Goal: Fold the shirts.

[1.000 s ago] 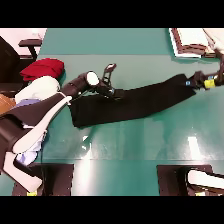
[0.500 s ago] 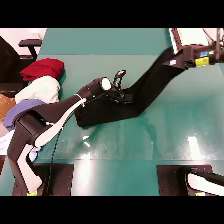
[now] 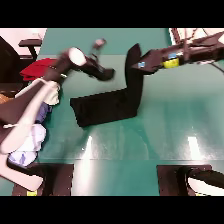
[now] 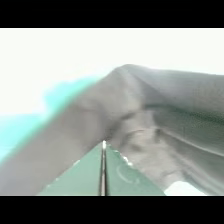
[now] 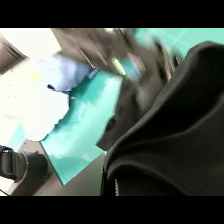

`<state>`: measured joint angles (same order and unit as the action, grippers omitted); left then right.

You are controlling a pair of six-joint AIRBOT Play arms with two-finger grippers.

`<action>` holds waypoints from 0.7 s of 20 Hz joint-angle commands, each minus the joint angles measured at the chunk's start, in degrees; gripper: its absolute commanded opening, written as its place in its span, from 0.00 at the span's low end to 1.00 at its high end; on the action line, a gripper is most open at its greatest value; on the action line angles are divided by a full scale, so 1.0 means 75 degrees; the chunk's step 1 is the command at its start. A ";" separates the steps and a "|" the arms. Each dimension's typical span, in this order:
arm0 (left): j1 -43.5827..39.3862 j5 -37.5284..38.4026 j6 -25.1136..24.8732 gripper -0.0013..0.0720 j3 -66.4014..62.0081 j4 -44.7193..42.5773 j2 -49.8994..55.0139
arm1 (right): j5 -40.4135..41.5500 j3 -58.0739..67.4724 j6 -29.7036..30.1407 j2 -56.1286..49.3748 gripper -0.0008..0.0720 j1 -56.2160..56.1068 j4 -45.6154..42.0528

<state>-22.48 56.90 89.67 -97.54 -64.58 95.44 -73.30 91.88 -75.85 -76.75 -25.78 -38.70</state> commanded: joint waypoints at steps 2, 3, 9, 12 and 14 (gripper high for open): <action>0.1684 0.0772 -0.0015 0.05 -0.0041 -0.1376 -0.1953 | 0.1664 0.0015 0.0347 -0.1043 0.06 -0.2008 0.0038; 0.2011 0.0772 -0.0015 0.05 -0.0041 -0.1483 -0.2331 | 0.1926 0.0117 0.0481 -0.1437 0.23 -0.2465 0.0032; 0.2847 0.1032 -0.0023 0.05 -0.0038 -0.1612 -0.3360 | 0.0772 0.1466 0.0417 -0.2926 0.66 -0.3214 -0.1274; 0.2844 0.1416 -0.0160 0.05 -0.0032 -0.1553 -0.3366 | 0.0364 0.0361 0.0230 -0.2460 0.66 -0.2212 -0.1649; 0.2844 0.1600 -0.0172 0.05 -0.0032 -0.1550 -0.3357 | 0.0376 -0.0731 0.0178 -0.1944 0.66 -0.1297 -0.1667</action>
<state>-1.67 66.52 88.99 -97.78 -76.07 70.87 -68.47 93.73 -73.41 -94.30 -41.95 -48.88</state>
